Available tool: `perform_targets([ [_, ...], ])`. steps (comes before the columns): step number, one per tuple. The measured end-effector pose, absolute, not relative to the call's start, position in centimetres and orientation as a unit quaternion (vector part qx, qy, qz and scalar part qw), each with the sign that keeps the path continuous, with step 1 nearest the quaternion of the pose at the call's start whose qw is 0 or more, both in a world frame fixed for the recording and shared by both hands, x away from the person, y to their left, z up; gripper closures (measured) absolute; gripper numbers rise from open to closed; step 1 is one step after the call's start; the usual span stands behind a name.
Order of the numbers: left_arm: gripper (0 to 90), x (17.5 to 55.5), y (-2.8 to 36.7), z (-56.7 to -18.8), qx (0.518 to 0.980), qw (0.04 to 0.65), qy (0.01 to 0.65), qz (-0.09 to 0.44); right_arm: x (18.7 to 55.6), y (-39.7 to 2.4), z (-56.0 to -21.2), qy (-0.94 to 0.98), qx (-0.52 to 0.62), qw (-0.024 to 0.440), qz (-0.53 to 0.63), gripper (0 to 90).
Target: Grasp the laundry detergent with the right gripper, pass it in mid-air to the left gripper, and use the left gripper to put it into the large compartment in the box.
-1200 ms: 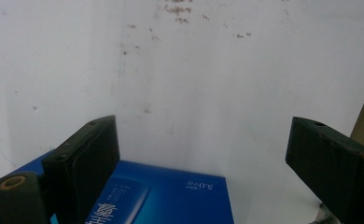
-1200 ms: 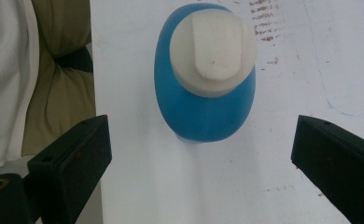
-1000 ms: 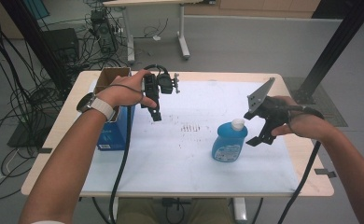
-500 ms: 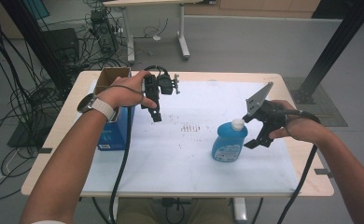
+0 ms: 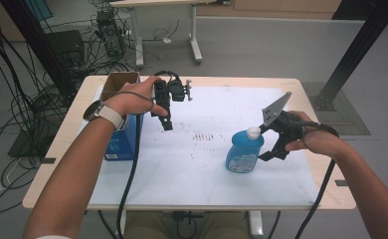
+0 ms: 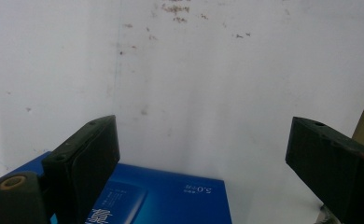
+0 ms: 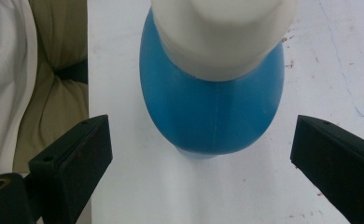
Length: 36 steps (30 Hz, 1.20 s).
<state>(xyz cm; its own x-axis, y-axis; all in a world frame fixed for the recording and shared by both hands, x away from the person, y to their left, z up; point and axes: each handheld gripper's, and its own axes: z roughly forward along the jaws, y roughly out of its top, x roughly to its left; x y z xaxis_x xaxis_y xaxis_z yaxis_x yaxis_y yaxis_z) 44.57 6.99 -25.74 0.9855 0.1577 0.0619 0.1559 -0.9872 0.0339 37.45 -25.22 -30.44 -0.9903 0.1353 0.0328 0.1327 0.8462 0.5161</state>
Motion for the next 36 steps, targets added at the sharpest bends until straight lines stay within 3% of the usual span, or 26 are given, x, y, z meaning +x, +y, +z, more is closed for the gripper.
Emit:
perform_targets([
  [36, 10.1, 44.54, 7.21, -25.97, 0.996, 0.014, 0.082, 0.030, 37.55, -25.14, -31.20, 0.958, 0.074, 0.000, 0.277, 5.6],
])
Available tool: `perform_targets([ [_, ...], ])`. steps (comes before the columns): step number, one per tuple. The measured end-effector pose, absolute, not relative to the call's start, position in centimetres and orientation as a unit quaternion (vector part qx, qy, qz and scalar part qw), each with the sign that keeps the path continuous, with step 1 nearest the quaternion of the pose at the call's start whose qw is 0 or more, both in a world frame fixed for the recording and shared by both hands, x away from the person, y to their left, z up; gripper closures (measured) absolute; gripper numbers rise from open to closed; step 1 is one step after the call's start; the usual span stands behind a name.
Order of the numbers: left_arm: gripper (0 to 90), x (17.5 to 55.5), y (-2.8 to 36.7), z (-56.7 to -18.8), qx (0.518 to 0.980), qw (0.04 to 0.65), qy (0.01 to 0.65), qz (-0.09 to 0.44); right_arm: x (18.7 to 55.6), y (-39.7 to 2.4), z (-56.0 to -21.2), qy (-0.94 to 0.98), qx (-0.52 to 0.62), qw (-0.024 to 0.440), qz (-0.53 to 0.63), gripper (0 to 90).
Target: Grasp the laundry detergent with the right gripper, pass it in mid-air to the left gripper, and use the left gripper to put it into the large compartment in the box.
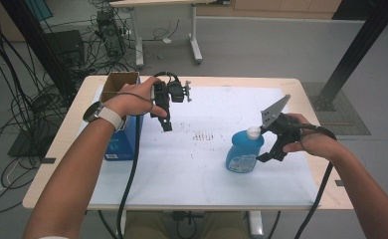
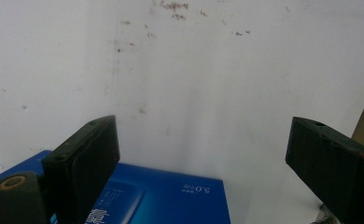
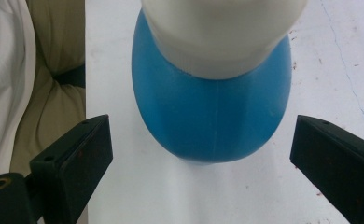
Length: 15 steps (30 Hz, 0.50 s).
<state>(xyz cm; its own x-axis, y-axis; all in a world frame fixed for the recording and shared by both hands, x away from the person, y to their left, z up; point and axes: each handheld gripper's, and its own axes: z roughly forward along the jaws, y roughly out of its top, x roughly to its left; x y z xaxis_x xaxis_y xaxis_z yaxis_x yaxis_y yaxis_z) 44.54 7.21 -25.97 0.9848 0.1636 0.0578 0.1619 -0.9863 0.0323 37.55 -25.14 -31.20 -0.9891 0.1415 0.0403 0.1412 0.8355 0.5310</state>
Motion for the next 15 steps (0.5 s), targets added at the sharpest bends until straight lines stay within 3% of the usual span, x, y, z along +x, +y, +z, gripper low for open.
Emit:
perform_targets([
  [15, 10.1, 44.50, 7.30, -25.92, 0.996, 0.015, 0.082, 0.031, 37.53, -25.17, -31.21, 0.958, 0.075, 0.000, 0.276, 5.6],
])
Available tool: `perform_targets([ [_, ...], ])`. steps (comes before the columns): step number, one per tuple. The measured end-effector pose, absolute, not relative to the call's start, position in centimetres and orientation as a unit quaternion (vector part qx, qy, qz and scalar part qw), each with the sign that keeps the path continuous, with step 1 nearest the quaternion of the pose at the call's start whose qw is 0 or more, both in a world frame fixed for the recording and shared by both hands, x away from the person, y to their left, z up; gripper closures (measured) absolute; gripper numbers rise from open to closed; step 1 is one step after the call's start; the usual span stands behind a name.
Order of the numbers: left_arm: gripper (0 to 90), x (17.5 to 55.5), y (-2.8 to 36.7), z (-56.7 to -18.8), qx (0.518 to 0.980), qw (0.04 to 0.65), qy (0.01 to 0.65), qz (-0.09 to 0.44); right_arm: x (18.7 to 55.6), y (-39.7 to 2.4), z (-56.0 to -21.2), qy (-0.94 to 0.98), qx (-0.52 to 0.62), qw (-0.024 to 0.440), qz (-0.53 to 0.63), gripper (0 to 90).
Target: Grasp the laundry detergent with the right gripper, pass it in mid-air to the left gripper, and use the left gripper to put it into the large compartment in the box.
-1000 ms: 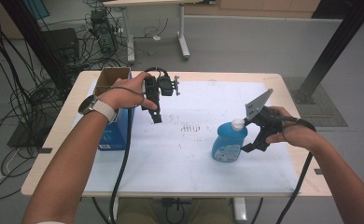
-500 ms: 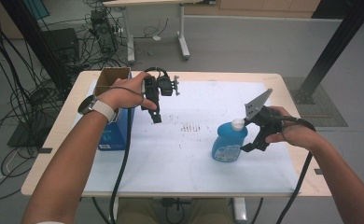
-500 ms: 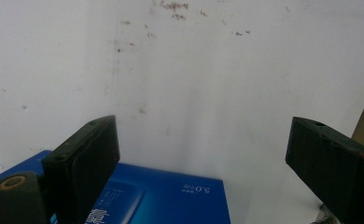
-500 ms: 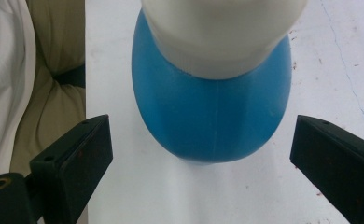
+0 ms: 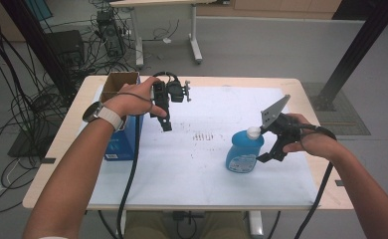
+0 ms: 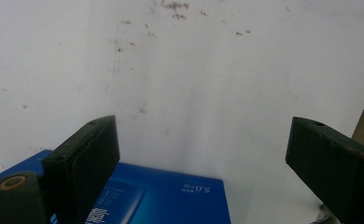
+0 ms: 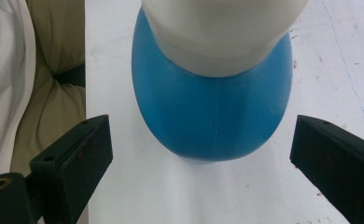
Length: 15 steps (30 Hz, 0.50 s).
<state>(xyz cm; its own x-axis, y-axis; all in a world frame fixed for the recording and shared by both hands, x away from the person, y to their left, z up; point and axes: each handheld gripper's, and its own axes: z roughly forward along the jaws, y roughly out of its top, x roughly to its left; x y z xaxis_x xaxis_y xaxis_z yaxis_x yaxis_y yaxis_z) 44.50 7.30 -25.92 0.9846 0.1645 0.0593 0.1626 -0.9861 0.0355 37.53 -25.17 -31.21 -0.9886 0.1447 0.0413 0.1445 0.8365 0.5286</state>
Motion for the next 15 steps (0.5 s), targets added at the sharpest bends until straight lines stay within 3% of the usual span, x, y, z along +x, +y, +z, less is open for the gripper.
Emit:
perform_targets([
  [15, 10.1, 44.49, 7.36, -25.93, 0.996, 0.015, 0.083, 0.031, 37.53, -25.16, -31.23, 0.958, 0.076, 0.000, 0.276, 5.6],
])
